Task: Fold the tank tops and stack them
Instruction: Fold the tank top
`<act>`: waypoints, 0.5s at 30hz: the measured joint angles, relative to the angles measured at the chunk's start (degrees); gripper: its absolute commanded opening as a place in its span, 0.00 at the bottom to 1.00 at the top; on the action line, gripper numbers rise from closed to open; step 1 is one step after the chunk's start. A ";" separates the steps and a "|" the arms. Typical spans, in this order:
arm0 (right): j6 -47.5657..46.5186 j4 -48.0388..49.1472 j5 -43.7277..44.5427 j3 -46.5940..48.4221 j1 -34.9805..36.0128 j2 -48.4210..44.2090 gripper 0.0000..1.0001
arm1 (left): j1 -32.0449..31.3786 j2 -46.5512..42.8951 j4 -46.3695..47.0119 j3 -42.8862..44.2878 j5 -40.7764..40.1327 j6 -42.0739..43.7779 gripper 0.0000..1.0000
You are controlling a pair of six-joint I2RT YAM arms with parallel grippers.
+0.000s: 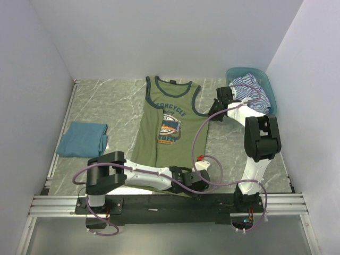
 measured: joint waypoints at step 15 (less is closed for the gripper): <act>0.00 -0.13 -1.11 0.11 -0.81 0.00 0.00 | -4.52 5.42 -9.49 8.72 -8.31 0.59 0.08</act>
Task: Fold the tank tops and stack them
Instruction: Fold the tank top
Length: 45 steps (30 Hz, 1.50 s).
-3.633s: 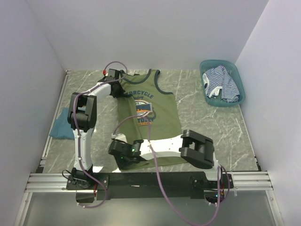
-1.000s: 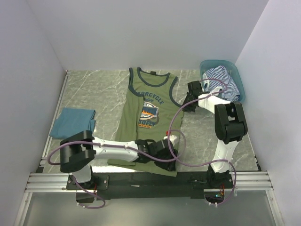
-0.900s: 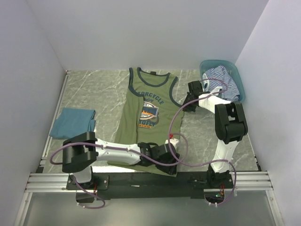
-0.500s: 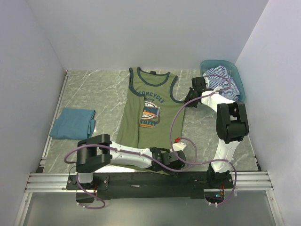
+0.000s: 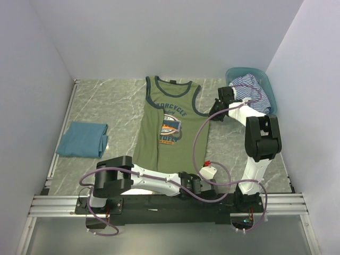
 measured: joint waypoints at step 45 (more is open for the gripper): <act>1.75 -14.36 2.05 42.62 22.16 26.40 0.00 | 10.03 -58.29 1.22 -49.53 2.05 -27.78 0.01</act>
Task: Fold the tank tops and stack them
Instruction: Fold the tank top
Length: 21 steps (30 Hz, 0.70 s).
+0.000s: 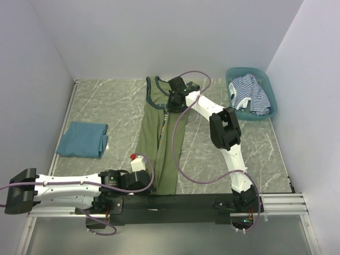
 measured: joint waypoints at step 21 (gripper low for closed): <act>-3.61 7.65 3.23 -15.74 -0.81 -15.80 0.55 | 14.86 -3.37 -9.88 10.47 -1.84 8.17 0.58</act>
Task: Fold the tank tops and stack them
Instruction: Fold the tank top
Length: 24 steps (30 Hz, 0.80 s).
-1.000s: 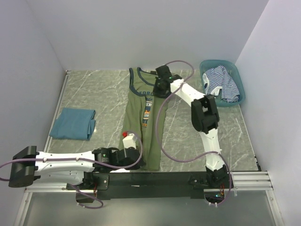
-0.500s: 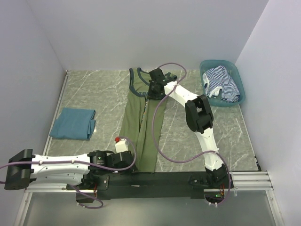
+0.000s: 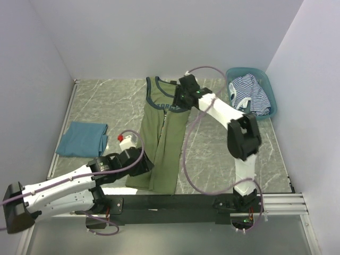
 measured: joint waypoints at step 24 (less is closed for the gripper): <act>25.77 7.93 0.87 -64.74 37.83 -48.89 0.52 | 15.82 -1.53 -18.71 -4.37 2.75 -9.73 0.54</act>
